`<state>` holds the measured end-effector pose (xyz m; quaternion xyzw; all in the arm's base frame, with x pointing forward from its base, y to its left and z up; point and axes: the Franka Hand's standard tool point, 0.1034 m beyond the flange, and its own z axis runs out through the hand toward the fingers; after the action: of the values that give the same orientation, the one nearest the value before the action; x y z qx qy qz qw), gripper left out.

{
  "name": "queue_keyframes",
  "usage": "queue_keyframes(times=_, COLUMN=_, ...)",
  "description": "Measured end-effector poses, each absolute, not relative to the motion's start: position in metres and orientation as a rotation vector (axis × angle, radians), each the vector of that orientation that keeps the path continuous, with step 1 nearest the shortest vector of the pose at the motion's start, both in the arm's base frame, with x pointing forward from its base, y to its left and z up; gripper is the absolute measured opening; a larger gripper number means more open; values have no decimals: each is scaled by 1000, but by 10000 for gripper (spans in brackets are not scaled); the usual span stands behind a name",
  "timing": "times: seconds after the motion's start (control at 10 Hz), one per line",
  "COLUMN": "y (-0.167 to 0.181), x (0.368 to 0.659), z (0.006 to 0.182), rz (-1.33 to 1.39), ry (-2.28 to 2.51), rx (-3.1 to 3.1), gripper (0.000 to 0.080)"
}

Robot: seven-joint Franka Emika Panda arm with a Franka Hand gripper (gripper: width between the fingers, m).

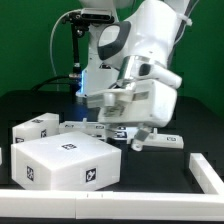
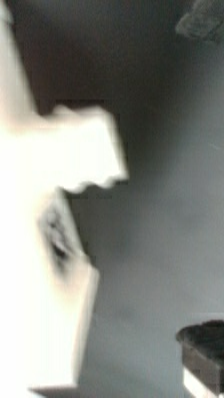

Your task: Assemble cabinet

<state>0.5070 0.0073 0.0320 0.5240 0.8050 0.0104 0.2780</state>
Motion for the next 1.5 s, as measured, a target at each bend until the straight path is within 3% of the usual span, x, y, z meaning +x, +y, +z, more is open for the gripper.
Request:
queue_keyframes(times=0.2, y=-4, x=500, z=27, rz=-1, ry=2149, rx=1425, gripper=795)
queue_keyframes(times=0.3, y=0, x=486, z=15, rz=-55, ry=2095, rx=1571, gripper=795)
queue_keyframes(times=0.5, y=8, x=487, z=12, rz=-68, ry=2039, rx=1578, gripper=794)
queue_keyframes(times=0.9, y=6, x=499, z=15, rz=-270, ry=1821, rx=1371, gripper=794)
queue_keyframes(times=1.2, y=4, x=498, z=13, rz=-294, ry=1806, rx=1353, gripper=794)
queue_keyframes(times=1.5, y=-8, x=515, z=22, rz=-299, ry=1784, rx=1241, gripper=794)
